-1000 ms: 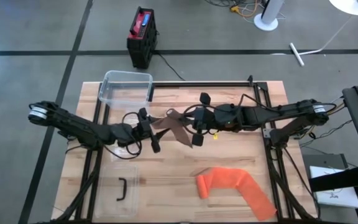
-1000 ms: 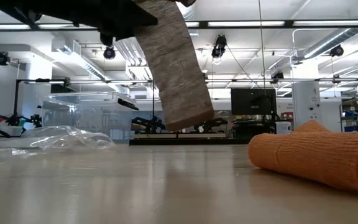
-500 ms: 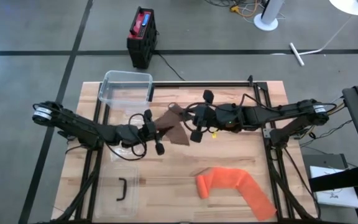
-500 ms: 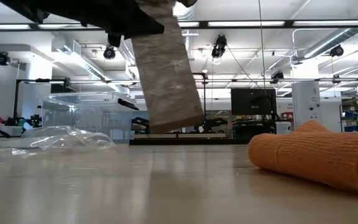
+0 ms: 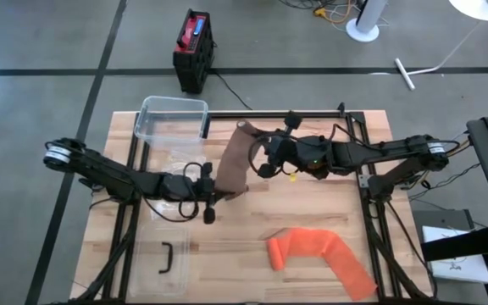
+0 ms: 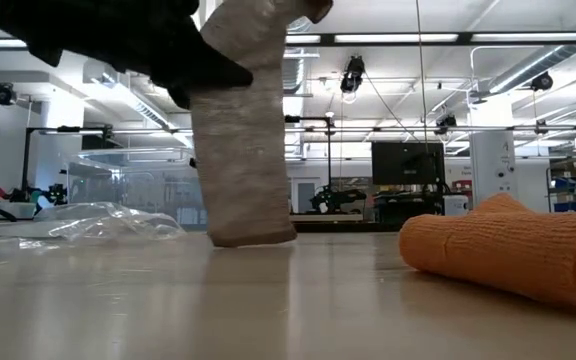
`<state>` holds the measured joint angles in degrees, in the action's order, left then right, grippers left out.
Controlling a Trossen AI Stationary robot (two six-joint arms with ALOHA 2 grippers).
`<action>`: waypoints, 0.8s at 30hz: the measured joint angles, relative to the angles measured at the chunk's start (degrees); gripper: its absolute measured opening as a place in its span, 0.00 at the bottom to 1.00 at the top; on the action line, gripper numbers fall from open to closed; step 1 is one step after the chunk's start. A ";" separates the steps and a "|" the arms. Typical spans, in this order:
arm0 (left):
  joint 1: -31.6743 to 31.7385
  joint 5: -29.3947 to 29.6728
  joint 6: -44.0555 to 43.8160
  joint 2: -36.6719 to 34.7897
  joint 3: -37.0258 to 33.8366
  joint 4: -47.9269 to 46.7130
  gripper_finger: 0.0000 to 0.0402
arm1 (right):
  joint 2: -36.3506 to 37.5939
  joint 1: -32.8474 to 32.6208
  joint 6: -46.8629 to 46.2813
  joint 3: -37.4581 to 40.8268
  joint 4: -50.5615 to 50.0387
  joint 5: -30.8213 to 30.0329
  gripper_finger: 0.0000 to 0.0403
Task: Roll bandage
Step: Roll the brown bandage
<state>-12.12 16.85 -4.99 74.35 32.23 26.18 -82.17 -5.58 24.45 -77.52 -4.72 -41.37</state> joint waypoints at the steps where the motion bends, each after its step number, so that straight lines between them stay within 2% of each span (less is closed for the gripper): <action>1: -0.04 -0.18 -0.03 -0.34 0.78 -2.91 0.00 | 0.00 0.00 2.83 0.00 0.05 -1.66 0.06; 3: -0.07 -0.33 -0.47 -1.28 2.52 -9.64 0.00 | -0.02 0.00 7.91 -0.52 -0.94 -4.07 0.06; 7: -0.04 0.71 -1.40 -2.05 6.29 -19.01 0.00 | -0.07 -0.02 14.58 -2.28 -0.97 -5.12 0.06; 14: -0.04 0.64 2.05 -2.51 13.17 -24.78 0.03 | -0.11 -0.05 27.75 -7.28 -1.00 -5.27 0.06; 20: -0.07 1.16 2.73 -2.69 19.78 -34.45 0.19 | -0.04 -0.95 34.41 -12.72 -2.46 -4.82 0.06; 24: -0.15 4.46 2.81 -3.72 21.99 -38.69 0.35 | -0.02 -1.27 28.68 -14.83 -11.43 -2.54 0.06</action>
<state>-12.27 21.31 -2.18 70.63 54.22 -12.51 -82.19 -6.85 53.13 -92.35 -16.15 -43.90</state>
